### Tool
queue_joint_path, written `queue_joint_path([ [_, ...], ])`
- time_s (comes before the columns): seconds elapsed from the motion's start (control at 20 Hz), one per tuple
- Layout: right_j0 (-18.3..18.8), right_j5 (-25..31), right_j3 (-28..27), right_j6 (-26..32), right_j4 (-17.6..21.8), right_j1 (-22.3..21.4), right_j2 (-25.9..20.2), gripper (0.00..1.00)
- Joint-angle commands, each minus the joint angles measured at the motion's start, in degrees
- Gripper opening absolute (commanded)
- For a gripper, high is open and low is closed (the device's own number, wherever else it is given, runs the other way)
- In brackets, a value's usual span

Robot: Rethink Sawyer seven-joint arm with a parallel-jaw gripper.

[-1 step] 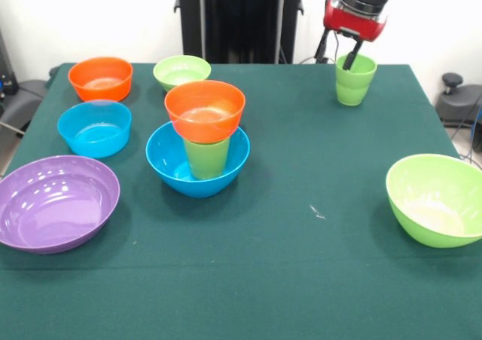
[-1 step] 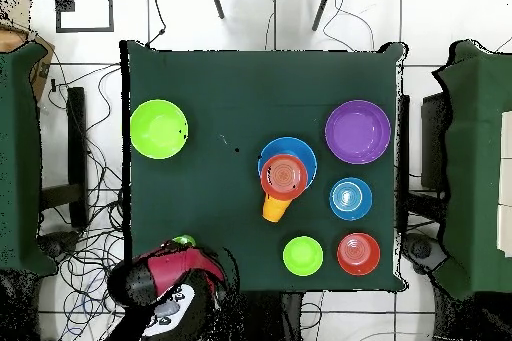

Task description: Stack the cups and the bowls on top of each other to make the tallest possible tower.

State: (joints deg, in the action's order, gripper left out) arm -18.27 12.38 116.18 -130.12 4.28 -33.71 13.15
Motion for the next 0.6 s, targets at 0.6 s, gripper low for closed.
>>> queue_joint_path([
  [0.6, 1.40, -4.19, -1.61, -6.83, -1.02, 4.89, -3.27, 1.00],
])
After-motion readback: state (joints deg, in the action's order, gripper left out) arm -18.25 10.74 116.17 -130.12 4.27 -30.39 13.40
